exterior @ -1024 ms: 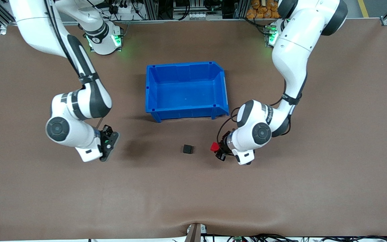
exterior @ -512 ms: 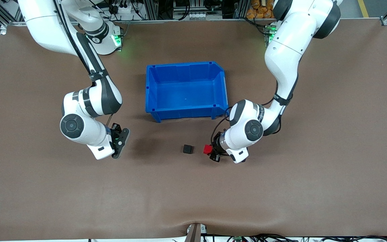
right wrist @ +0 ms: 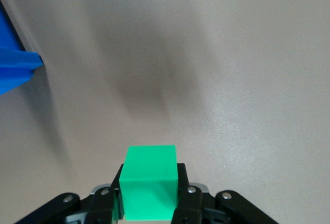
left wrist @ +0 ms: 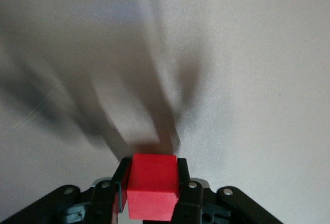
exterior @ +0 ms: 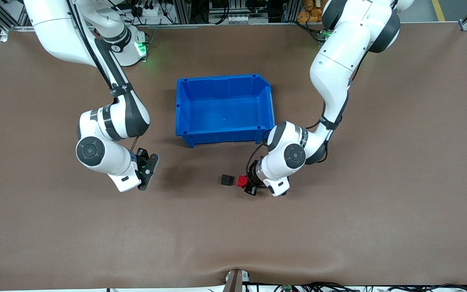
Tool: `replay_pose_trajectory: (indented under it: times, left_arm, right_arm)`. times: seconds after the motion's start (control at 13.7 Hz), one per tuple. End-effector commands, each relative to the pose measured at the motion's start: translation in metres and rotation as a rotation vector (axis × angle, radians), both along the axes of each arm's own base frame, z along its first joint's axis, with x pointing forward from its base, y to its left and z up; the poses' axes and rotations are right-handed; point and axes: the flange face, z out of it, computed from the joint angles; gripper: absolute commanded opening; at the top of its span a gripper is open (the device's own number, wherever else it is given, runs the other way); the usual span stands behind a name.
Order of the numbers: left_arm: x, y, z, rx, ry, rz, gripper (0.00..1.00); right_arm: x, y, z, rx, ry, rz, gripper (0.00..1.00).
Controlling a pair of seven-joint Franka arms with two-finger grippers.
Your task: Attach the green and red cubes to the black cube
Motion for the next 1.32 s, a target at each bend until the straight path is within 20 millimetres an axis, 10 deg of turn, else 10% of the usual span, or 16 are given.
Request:
replay_pose_trajectory:
  times: [0.0, 1.02, 1.24]
  left_arm:
    - [0.002, -0.009, -0.005, -0.016, -0.003, 0.011, 0.03]
    - [-0.017, -0.034, -0.013, -0.02, 0.039, 0.134, 0.11]
    - [-0.018, -0.034, -0.015, -0.018, 0.056, 0.167, 0.18]
  right_arm:
    - [0.007, 0.002, 0.004, -0.006, -0.012, 0.008, 0.0]
    - [0.006, 0.026, -0.003, 0.005, -0.037, 0.062, 0.0]
    - [0.009, 0.056, -0.01, 0.019, -0.065, 0.093, 0.0]
